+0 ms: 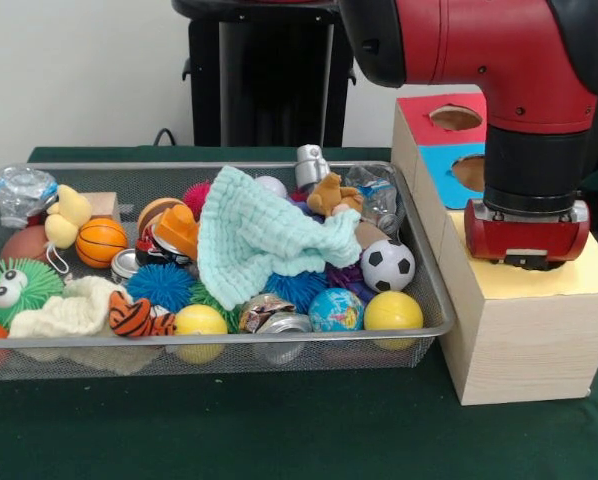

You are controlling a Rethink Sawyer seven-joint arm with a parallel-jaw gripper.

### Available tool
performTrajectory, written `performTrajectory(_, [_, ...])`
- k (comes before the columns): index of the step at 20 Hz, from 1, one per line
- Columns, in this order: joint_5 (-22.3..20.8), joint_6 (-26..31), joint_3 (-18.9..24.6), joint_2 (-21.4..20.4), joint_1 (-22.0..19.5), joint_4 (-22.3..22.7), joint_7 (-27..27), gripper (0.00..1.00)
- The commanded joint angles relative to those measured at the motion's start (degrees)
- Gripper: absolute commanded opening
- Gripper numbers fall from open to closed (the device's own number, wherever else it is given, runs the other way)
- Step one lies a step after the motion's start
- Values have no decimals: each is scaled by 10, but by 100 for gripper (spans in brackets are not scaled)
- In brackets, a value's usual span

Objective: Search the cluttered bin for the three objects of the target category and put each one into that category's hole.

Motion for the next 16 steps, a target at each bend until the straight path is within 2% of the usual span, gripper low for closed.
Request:
performTrajectory(1, [-52,-105,-34,94,-30,11,70,100])
performTrajectory(3, [-53,-74,-24,60,-38,33,59,100])
performTrajectory(6, [-55,2,4,7,-59,59,23,100])
performTrajectory(10, [-56,102,-3,-49,-58,65,-5,100])
performTrajectory(16, [-63,174,-11,-100,-51,64,-20,100])
